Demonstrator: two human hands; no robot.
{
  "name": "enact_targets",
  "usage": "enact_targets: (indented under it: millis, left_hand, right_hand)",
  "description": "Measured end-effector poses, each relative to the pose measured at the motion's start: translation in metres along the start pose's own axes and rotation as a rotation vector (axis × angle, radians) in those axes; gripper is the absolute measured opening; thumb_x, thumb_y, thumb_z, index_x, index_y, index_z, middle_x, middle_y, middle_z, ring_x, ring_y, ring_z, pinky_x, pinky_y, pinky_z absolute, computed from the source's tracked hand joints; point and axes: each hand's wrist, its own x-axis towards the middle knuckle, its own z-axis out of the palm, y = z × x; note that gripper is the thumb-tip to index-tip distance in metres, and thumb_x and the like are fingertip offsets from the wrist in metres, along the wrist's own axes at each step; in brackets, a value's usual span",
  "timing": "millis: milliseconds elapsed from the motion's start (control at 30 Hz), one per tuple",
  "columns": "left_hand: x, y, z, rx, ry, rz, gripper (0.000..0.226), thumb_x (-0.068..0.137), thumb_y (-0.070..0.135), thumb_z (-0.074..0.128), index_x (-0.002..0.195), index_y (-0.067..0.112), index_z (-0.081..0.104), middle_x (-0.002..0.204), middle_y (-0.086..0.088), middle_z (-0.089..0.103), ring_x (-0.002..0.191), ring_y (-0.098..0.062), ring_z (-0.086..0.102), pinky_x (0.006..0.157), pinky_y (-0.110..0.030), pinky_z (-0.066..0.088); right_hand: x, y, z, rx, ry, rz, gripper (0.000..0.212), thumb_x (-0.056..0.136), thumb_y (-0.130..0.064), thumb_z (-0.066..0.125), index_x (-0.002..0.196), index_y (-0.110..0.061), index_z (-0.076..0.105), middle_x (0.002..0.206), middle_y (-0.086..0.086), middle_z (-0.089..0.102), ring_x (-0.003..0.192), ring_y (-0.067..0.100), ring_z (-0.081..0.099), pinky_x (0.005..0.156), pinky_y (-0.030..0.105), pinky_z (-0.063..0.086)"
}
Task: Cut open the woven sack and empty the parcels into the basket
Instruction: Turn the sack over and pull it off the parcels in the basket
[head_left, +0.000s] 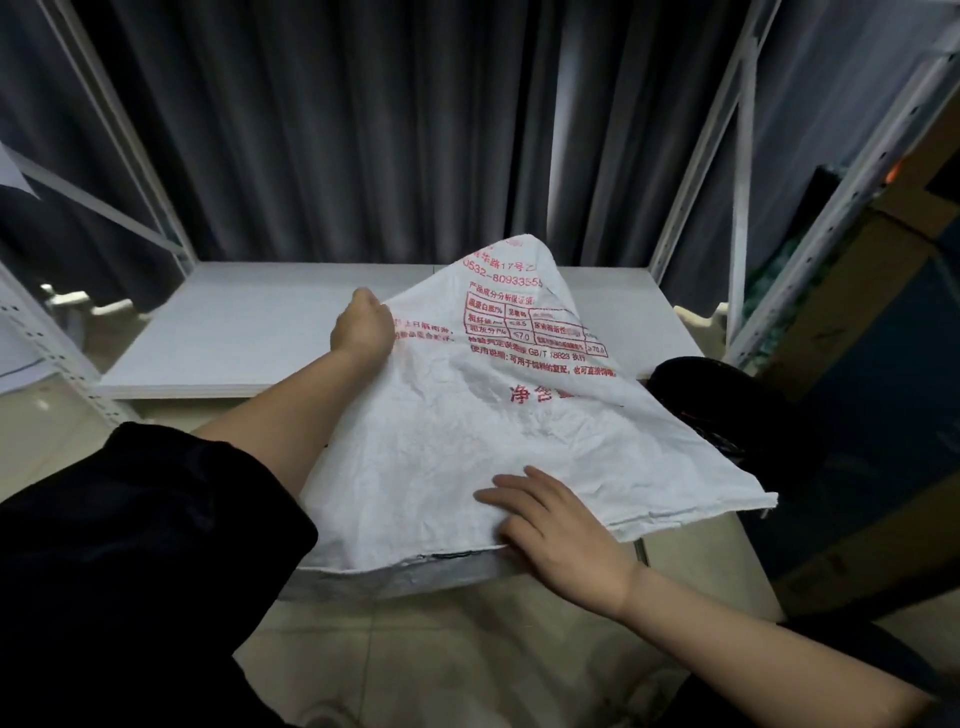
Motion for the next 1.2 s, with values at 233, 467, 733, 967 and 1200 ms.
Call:
enact_targets:
  millis: [233, 467, 733, 967, 1200]
  left_hand:
    - [-0.011, 0.005, -0.01, 0.472, -0.201, 0.366, 0.014, 0.096, 0.027, 0.034, 0.091, 0.017, 0.043, 0.092, -0.008, 0.06, 0.083, -0.031, 0.051, 0.068, -0.033, 0.035]
    - [-0.022, 0.046, -0.041, 0.589, -0.744, 0.279, 0.012, 0.092, 0.024, 0.049, 0.086, 0.015, 0.044, 0.09, -0.005, 0.053, 0.074, -0.02, 0.045, 0.062, -0.027, 0.037]
    - [-0.028, 0.031, -0.038, 0.617, -0.823, 0.211, 0.004, 0.095, 0.01, 0.041, 0.096, 0.011, 0.044, 0.098, -0.005, 0.051, 0.083, -0.018, 0.042, 0.056, -0.021, 0.032]
    - [-0.022, 0.05, -0.072, 0.329, -0.759, 0.175, 0.032, 0.099, 0.039, 0.035, 0.106, 0.014, 0.054, 0.113, -0.002, 0.057, 0.095, -0.02, 0.056, 0.078, -0.028, 0.042]
    - [-0.021, 0.062, -0.121, 0.415, -0.636, 0.451, 0.073, 0.072, 0.073, 0.058, 0.128, 0.029, 0.043, 0.125, 0.01, 0.053, 0.113, -0.013, 0.053, 0.102, -0.035, 0.041]
  right_hand:
    - [0.045, 0.007, -0.077, 0.169, 0.193, -0.045, 0.012, 0.092, -0.026, 0.056, 0.099, -0.017, 0.052, 0.099, -0.001, 0.073, 0.087, 0.013, 0.069, 0.073, 0.025, 0.054]
    - [0.077, 0.012, -0.114, 0.155, 0.329, 0.037, 0.021, 0.098, -0.038, 0.042, 0.099, -0.019, 0.051, 0.079, -0.003, 0.073, 0.062, 0.017, 0.068, 0.053, 0.031, 0.053]
    - [0.115, 0.005, -0.129, 0.058, 0.215, 0.128, 0.017, 0.091, -0.04, 0.04, 0.096, -0.024, 0.038, 0.062, -0.006, 0.064, 0.051, 0.02, 0.06, 0.046, 0.026, 0.039]
    - [0.131, 0.053, -0.1, 0.121, 0.13, 0.374, 0.021, 0.096, -0.039, 0.045, 0.104, -0.02, 0.043, 0.082, 0.006, 0.068, 0.075, 0.037, 0.064, 0.061, 0.036, 0.042]
    - [0.173, 0.111, -0.112, 0.218, 0.26, 0.646, 0.018, 0.097, -0.035, 0.044, 0.103, -0.018, 0.042, 0.085, 0.006, 0.064, 0.085, 0.039, 0.061, 0.069, 0.04, 0.04]
